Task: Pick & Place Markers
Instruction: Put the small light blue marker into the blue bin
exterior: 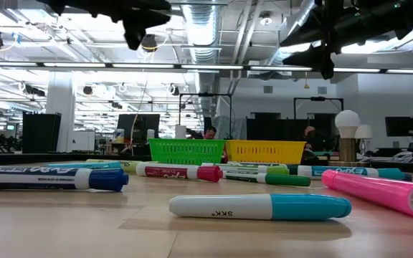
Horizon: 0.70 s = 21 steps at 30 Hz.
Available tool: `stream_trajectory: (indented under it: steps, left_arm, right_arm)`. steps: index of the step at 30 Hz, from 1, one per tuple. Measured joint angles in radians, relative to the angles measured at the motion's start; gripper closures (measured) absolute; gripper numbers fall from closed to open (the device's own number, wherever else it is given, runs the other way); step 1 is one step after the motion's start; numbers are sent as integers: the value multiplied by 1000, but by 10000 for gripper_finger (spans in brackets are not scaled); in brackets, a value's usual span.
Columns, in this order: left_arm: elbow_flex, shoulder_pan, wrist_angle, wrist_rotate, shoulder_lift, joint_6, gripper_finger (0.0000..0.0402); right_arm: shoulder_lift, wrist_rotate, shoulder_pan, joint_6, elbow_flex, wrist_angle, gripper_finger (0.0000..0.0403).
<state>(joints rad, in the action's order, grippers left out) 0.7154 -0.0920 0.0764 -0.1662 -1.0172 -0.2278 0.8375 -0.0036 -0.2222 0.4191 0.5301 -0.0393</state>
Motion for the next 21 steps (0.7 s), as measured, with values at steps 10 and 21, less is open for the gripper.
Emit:
stream_trajectory:
  steps: [10, 21]
  left_arm:
    - [-46, 172, 12, 1, 14, -151, 284]
    - [-44, 327, 61, -97, -74, -181, 284]
  right_arm:
    - [0, 1, 51, -33, 0, -7, 206]
    - [0, 4, 82, -26, 0, -7, 211]
